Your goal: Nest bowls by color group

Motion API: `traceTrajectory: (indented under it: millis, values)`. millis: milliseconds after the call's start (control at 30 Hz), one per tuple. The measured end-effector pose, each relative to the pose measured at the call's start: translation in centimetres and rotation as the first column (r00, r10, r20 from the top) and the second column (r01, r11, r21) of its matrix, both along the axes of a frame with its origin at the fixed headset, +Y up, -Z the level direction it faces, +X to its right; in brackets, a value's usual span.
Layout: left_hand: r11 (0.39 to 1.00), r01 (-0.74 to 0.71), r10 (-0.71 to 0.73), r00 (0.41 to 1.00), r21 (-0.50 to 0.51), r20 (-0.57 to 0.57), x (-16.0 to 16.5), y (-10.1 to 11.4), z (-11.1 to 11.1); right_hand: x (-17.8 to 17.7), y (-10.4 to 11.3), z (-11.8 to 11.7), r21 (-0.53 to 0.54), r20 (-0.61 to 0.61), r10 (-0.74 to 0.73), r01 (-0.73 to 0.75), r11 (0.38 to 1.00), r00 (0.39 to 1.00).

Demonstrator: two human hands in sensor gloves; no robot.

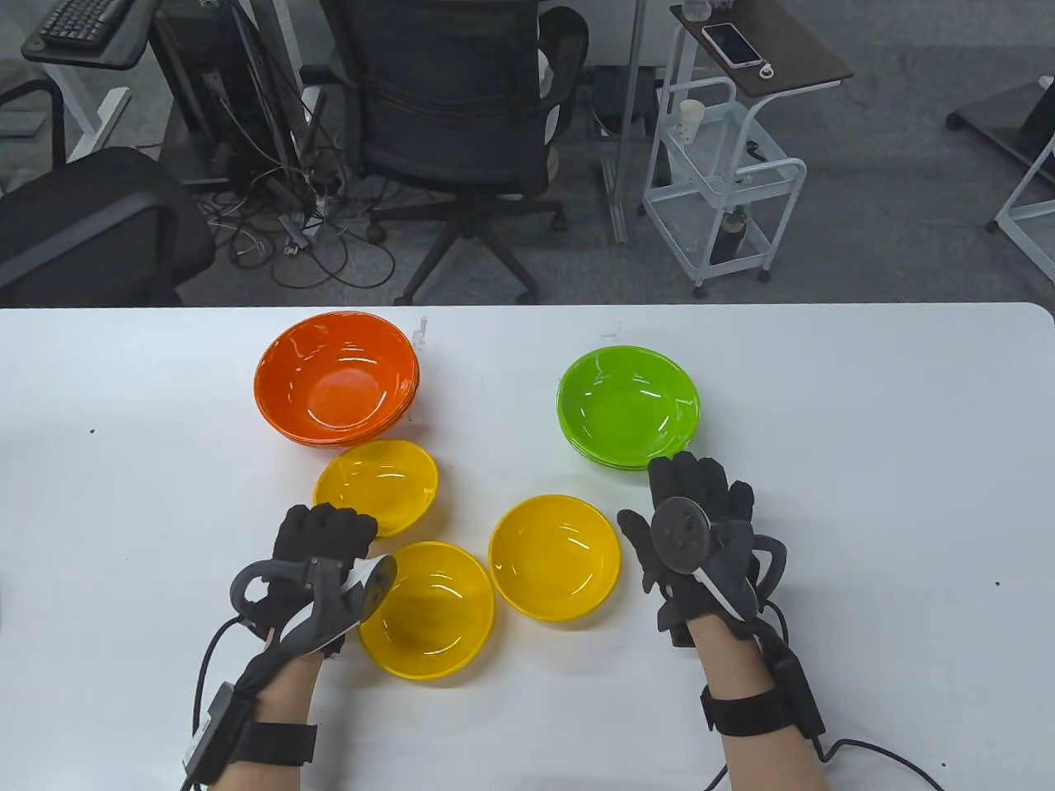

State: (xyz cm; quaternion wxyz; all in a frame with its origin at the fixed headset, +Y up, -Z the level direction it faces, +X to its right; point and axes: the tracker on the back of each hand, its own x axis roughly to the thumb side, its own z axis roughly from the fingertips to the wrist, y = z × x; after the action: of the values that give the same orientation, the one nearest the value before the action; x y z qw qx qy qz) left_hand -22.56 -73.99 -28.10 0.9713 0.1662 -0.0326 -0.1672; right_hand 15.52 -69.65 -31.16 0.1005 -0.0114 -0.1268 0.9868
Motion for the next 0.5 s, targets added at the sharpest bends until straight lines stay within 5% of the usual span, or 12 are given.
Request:
traceTrajectory:
  millis: [500]
  values:
    - [0.997, -0.076, 0.076, 0.986, -0.006, 0.147, 1.7, 4.3, 3.0, -0.1, -0.1, 0.1, -0.009, 0.0, 0.001, -0.001, 1.0, 1.0]
